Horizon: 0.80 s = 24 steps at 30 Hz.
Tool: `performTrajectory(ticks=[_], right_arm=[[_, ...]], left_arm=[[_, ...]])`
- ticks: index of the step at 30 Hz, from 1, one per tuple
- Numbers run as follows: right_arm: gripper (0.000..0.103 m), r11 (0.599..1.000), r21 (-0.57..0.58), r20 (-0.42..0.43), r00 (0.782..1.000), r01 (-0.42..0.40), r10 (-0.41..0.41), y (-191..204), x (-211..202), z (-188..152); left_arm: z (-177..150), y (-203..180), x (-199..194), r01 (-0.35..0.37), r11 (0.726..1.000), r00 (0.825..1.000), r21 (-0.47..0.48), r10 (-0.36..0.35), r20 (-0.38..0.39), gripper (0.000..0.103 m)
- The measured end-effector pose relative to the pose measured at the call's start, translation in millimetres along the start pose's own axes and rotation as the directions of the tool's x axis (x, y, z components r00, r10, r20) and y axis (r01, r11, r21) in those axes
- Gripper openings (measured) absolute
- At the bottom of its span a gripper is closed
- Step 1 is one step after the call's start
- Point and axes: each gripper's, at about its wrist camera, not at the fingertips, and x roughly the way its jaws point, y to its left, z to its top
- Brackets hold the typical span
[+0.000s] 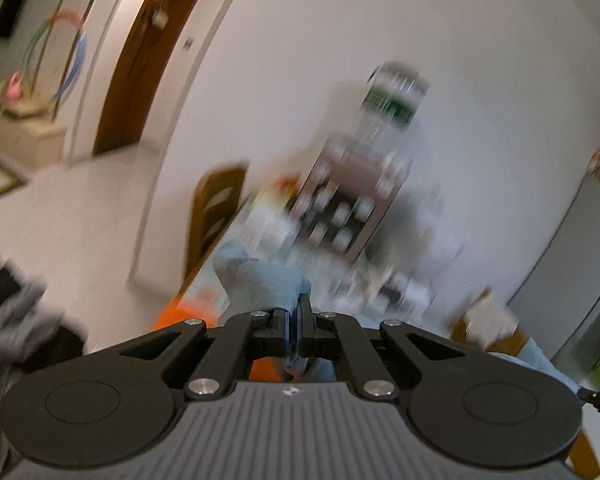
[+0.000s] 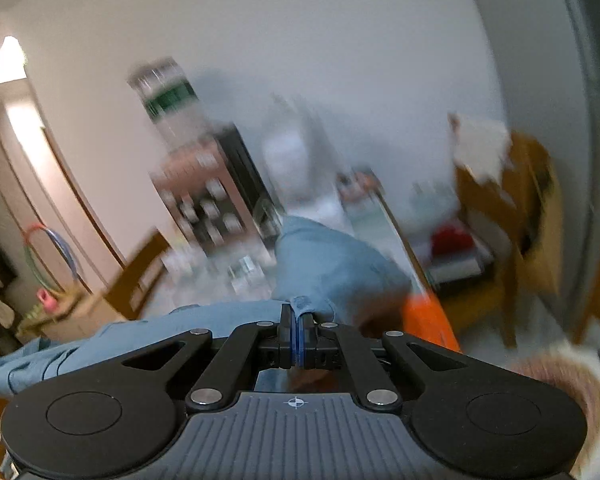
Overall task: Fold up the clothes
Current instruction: 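Lift the shirt with both grippers and shake it out above the table, then lower the shirt flat onto the orange cloth and open both grippers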
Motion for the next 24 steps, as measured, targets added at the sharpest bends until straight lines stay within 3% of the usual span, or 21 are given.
performTrajectory(ticks=[3,10,16,20,24], right_arm=[[0.004,0.997,0.052,-0.091,0.994,0.057,-0.052,-14,-7,-48],[0.004,0.970,0.124,-0.262,0.950,0.209,-0.171,-42,-34,-149],[0.003,0.937,0.138,-0.310,0.913,0.320,-0.266,-58,-63,-197],[0.003,0.929,0.119,-0.322,0.898,0.351,-0.298,-59,-73,-214],[0.006,0.937,0.099,-0.304,0.907,0.334,-0.291,-51,-71,-210]], left_arm=[[-51,25,-11,-0.055,0.998,0.990,-0.013,0.053,-0.128,0.004],[-160,78,-49,-0.140,0.990,0.928,-0.011,0.127,-0.349,0.004],[-195,98,-68,-0.175,0.984,0.903,-0.033,0.147,-0.404,0.006],[-203,101,-78,-0.216,0.976,0.892,-0.009,0.193,-0.408,0.016],[-198,100,-94,-0.256,0.966,0.904,-0.016,0.234,-0.359,0.037]])
